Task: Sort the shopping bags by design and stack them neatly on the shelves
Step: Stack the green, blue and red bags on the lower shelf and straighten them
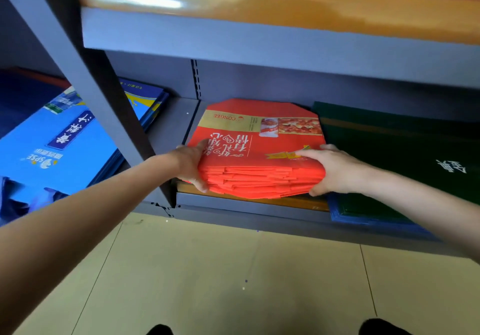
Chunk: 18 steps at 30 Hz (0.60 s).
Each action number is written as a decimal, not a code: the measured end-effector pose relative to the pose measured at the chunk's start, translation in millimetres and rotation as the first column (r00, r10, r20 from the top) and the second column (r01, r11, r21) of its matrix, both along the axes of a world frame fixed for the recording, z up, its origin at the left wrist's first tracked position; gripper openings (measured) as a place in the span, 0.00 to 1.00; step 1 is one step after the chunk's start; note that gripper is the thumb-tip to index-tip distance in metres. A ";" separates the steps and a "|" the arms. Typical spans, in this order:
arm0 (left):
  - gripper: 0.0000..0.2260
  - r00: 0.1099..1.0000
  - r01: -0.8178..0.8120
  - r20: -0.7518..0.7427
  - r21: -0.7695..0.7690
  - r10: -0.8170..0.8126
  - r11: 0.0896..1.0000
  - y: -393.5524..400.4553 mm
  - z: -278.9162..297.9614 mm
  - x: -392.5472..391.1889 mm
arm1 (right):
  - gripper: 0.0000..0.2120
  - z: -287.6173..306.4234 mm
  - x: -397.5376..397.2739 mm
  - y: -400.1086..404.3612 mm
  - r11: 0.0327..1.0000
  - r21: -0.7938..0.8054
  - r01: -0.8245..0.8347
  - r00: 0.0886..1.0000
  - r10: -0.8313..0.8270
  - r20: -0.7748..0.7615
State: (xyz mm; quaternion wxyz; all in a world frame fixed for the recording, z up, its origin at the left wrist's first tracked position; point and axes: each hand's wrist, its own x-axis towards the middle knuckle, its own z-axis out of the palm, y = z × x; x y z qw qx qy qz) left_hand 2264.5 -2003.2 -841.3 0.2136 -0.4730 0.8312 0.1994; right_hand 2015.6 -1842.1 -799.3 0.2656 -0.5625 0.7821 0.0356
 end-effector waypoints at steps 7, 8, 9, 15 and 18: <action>0.55 0.998 -0.066 0.001 -0.018 0.066 0.998 8.9 -0.9 -7.3 | 0.49 -20.9 7.1 1.0 0.999 0.052 -0.002 1.000 0.002 0.006; 0.55 0.998 -0.057 0.000 -0.019 0.057 0.998 8.9 -1.4 -6.4 | 0.49 -21.8 6.8 2.2 0.999 0.042 -0.006 1.000 0.006 0.000; 0.55 0.999 -0.043 0.015 -0.015 0.043 0.999 9.9 -2.3 -5.7 | 0.49 -23.1 6.6 3.6 0.999 0.034 -0.014 1.000 0.015 -0.013; 0.56 0.997 -0.028 0.074 0.003 0.028 1.000 16.2 -9.8 -3.5 | 0.50 -27.2 10.0 8.0 0.994 0.104 -0.021 1.000 0.023 -0.014; 0.56 0.998 -0.034 0.051 0.012 0.034 0.999 11.6 -9.6 -3.1 | 0.44 -23.5 7.4 3.0 0.997 0.076 0.032 0.997 -0.037 0.067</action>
